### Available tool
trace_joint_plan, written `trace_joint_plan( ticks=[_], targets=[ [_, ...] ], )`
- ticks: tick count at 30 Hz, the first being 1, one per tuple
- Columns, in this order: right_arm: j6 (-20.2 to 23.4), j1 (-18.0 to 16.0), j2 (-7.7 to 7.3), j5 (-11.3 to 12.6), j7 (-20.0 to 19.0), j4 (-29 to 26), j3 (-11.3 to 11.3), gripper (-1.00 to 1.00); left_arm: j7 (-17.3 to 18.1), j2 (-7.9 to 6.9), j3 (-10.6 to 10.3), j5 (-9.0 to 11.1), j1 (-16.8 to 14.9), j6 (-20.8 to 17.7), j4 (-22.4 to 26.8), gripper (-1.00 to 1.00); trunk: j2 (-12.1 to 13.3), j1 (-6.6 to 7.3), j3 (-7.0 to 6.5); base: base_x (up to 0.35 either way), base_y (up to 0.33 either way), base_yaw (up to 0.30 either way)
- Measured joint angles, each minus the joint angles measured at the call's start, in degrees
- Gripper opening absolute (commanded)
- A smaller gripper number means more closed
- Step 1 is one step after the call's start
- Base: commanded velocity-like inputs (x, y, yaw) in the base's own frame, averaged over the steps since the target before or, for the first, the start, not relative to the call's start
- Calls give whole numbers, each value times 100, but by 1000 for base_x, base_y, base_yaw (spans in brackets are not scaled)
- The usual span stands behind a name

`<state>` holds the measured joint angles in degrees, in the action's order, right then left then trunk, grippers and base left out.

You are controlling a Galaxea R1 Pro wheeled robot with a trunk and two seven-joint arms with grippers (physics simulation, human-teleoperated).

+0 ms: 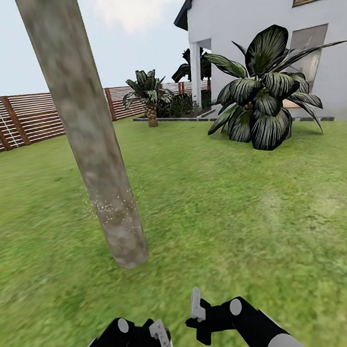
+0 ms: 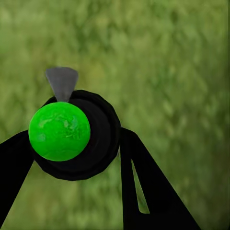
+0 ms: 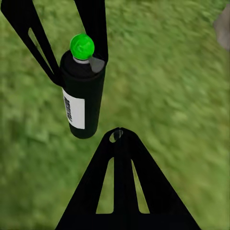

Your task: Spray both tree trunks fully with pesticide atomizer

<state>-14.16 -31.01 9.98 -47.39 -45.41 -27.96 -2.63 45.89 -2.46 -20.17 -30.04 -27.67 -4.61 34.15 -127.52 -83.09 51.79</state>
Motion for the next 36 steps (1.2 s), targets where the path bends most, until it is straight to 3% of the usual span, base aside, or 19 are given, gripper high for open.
trace_joint_plan(
  ticks=[19,36],
  targets=[
    [8,0,0,6,-217,-202,-7,-100,-1,62,6,42,-8,0,63,-100,0,0,0,0,0,0],
    [3,0,0,6,-219,-202,-6,-100,-43,346,0,65,-9,7,0,-100,0,0,0,0,0,0]
  ],
)
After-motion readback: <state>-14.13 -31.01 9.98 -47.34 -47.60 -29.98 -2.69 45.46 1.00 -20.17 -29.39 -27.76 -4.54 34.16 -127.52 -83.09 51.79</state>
